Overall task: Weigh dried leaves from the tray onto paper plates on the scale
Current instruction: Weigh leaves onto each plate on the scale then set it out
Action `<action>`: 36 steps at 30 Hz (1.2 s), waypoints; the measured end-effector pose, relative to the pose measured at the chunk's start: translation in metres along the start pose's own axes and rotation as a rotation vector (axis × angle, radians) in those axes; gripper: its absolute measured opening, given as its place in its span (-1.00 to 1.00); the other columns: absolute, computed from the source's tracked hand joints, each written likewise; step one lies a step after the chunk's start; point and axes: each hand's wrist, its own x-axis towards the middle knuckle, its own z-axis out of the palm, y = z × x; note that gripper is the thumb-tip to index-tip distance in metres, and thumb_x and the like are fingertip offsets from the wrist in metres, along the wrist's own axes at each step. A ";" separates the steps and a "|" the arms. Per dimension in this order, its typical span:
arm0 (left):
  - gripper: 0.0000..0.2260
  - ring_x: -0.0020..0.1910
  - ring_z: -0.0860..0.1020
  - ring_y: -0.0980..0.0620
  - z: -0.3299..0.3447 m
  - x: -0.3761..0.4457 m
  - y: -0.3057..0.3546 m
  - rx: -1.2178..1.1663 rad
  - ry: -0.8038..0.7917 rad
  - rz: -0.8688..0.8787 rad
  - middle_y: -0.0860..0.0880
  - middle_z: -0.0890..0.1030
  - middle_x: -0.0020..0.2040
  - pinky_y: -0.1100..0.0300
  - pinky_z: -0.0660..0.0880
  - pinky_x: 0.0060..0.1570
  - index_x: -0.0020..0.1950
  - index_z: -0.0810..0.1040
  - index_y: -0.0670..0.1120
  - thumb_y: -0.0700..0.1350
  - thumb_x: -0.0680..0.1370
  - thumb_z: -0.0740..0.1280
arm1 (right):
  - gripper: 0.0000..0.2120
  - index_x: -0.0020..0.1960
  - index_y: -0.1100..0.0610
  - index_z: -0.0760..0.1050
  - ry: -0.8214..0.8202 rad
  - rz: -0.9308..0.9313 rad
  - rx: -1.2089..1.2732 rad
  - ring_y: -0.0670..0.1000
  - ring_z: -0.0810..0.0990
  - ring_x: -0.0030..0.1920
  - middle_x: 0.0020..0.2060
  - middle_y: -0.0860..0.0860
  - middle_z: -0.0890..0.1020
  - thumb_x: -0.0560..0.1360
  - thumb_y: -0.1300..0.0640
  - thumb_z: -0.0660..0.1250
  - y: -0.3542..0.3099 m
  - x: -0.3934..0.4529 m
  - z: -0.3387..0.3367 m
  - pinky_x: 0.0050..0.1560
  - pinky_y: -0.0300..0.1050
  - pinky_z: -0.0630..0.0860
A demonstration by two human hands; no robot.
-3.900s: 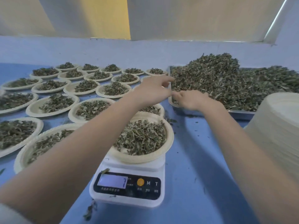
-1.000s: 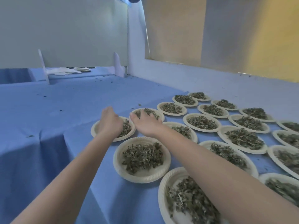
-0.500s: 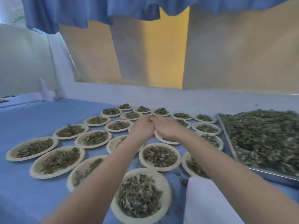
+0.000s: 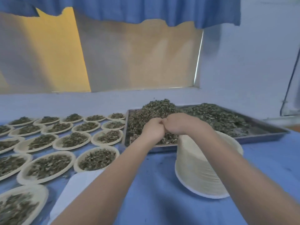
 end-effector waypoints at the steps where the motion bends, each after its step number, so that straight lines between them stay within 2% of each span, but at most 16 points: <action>1: -0.67 -0.48 0.22 0.04 0.013 0.001 0.002 0.025 -0.018 0.008 0.01 0.32 -0.53 0.21 0.16 -0.48 -0.46 0.31 -0.07 -0.32 0.50 0.15 | -0.62 0.20 0.30 0.51 -0.016 -0.004 -0.055 0.15 0.56 0.05 0.12 0.20 0.58 0.63 0.22 -0.03 0.015 0.001 0.001 0.01 -0.06 0.45; 3: -0.80 -0.37 0.33 -0.02 0.037 0.002 0.004 0.040 -0.070 0.004 -0.09 0.52 -0.32 0.19 0.23 -0.34 -0.31 0.45 -0.14 -0.28 0.51 0.18 | -0.68 0.11 0.25 0.53 -0.038 0.006 -0.132 0.13 0.57 0.06 0.11 0.16 0.60 0.62 0.19 0.03 0.041 0.001 0.003 0.02 -0.05 0.46; 5: -0.89 -0.22 0.45 -0.02 0.054 0.003 0.007 0.029 -0.068 -0.017 -0.08 0.60 -0.06 0.18 0.31 -0.24 -0.11 0.56 -0.11 -0.21 0.53 0.24 | -0.73 0.07 0.22 0.53 -0.040 0.012 -0.174 0.13 0.57 0.07 0.07 0.12 0.60 0.61 0.15 0.08 0.065 0.004 0.009 0.02 -0.06 0.49; 7: -0.86 -0.31 0.40 0.07 0.065 0.005 0.008 0.074 -0.041 -0.014 0.00 0.50 -0.26 0.21 0.24 -0.35 -0.24 0.48 -0.02 -0.14 0.53 0.27 | -0.70 0.11 0.21 0.52 -0.025 0.006 -0.195 0.13 0.56 0.09 0.08 0.11 0.60 0.63 0.09 0.07 0.083 0.004 0.014 0.11 0.00 0.49; 9: -0.81 -0.40 0.31 0.05 0.072 0.007 0.010 0.122 0.008 -0.013 -0.01 0.39 -0.37 0.20 0.17 -0.45 -0.32 0.40 -0.08 -0.17 0.49 0.29 | -0.67 0.22 0.16 0.49 0.025 -0.013 -0.163 0.12 0.53 0.16 0.17 0.11 0.58 0.64 0.03 0.05 0.098 0.004 0.018 0.19 0.03 0.45; 11: -0.89 -0.34 0.39 0.00 0.074 0.009 0.011 0.164 0.035 -0.032 -0.04 0.48 -0.30 0.21 0.27 -0.41 -0.27 0.48 -0.13 -0.25 0.46 0.29 | -0.67 0.30 0.08 0.47 0.073 -0.056 -0.117 0.11 0.52 0.18 0.23 0.07 0.56 0.64 0.00 0.09 0.109 0.003 0.019 0.21 0.04 0.45; 13: -0.89 -0.23 0.44 -0.04 0.074 0.012 0.012 0.199 0.048 -0.029 -0.07 0.55 -0.15 0.19 0.36 -0.26 -0.17 0.56 -0.13 -0.30 0.47 0.28 | -0.66 0.32 0.00 0.46 0.093 -0.077 -0.071 0.07 0.54 0.16 0.22 0.02 0.57 0.59 -0.04 0.17 0.117 0.004 0.018 0.19 0.05 0.47; 16: -0.81 -0.21 0.38 -0.01 0.073 0.015 0.016 0.265 0.050 0.015 -0.03 0.48 -0.20 0.17 0.34 -0.24 -0.14 0.48 -0.04 -0.35 0.47 0.25 | -0.74 0.20 -0.05 0.54 0.137 -0.077 -0.056 0.06 0.54 0.09 0.13 0.01 0.61 0.54 -0.06 0.27 0.127 0.007 0.015 0.14 0.04 0.50; 18: -0.79 -0.20 0.41 -0.03 0.072 0.019 0.018 0.297 0.049 0.033 0.00 0.43 -0.23 0.17 0.36 -0.22 -0.10 0.49 -0.03 -0.34 0.48 0.25 | -0.74 0.20 -0.03 0.56 0.169 -0.078 -0.023 0.06 0.55 0.09 0.12 0.01 0.61 0.53 -0.04 0.31 0.133 0.010 0.013 0.15 0.01 0.49; 24: -0.72 -0.23 0.39 -0.02 0.065 0.028 0.026 0.272 0.087 0.048 -0.02 0.47 -0.18 0.18 0.36 -0.24 -0.20 0.45 0.04 -0.36 0.47 0.23 | -0.78 0.12 0.09 0.62 0.236 -0.153 0.064 -0.02 0.53 0.02 0.06 0.02 0.63 0.49 0.07 0.40 0.140 0.020 -0.002 0.01 -0.19 0.36; 27: -0.66 -0.12 0.47 0.02 0.058 0.031 0.030 0.252 0.112 0.073 -0.02 0.56 -0.02 0.25 0.35 -0.17 0.08 0.60 0.04 -0.34 0.52 0.21 | -0.78 0.10 0.09 0.61 0.236 -0.157 0.093 0.02 0.54 0.05 0.06 0.04 0.62 0.49 0.06 0.41 0.141 0.027 -0.010 0.01 -0.19 0.37; 29: -0.62 0.02 0.50 0.02 0.052 0.031 0.032 0.231 0.136 0.086 -0.02 0.56 0.21 0.29 0.32 -0.12 0.26 0.55 0.00 -0.32 0.54 0.19 | -0.78 0.11 0.06 0.60 0.229 -0.157 0.068 -0.01 0.51 0.04 0.08 0.02 0.61 0.50 0.02 0.38 0.142 0.031 -0.015 0.02 -0.18 0.36; 30: -0.62 0.03 0.50 0.01 0.048 0.032 0.033 0.223 0.149 0.090 -0.02 0.56 0.23 0.28 0.32 -0.13 0.27 0.55 -0.01 -0.32 0.54 0.19 | -0.78 0.11 0.05 0.60 0.234 -0.157 0.061 -0.03 0.48 0.03 0.08 0.00 0.61 0.51 0.01 0.37 0.141 0.033 -0.018 0.01 -0.19 0.33; 33: -0.73 -0.13 0.46 -0.01 0.033 0.035 0.034 0.246 0.178 0.063 0.02 0.56 -0.12 0.22 0.35 -0.29 0.08 0.58 -0.02 -0.32 0.53 0.21 | -0.78 0.11 0.05 0.61 0.252 -0.168 0.082 -0.08 0.44 0.00 0.09 -0.01 0.61 0.51 0.00 0.37 0.135 0.037 -0.025 -0.01 -0.24 0.28; 34: -0.75 -0.18 0.46 0.01 0.024 0.034 0.033 0.252 0.189 0.048 0.05 0.54 -0.15 0.25 0.35 -0.35 0.06 0.59 -0.02 -0.30 0.53 0.22 | -0.77 0.12 0.05 0.62 0.258 -0.176 0.087 -0.09 0.44 0.00 0.10 -0.01 0.61 0.50 -0.01 0.37 0.129 0.037 -0.026 0.00 -0.25 0.28; 36: -0.76 -0.29 0.46 0.09 0.004 0.031 0.027 0.228 0.204 0.021 0.05 0.56 -0.03 0.31 0.39 -0.39 0.12 0.61 -0.07 -0.28 0.53 0.26 | -0.75 0.14 0.05 0.62 0.272 -0.209 0.105 -0.08 0.46 0.04 0.12 -0.01 0.62 0.51 0.00 0.37 0.112 0.039 -0.024 0.03 -0.27 0.27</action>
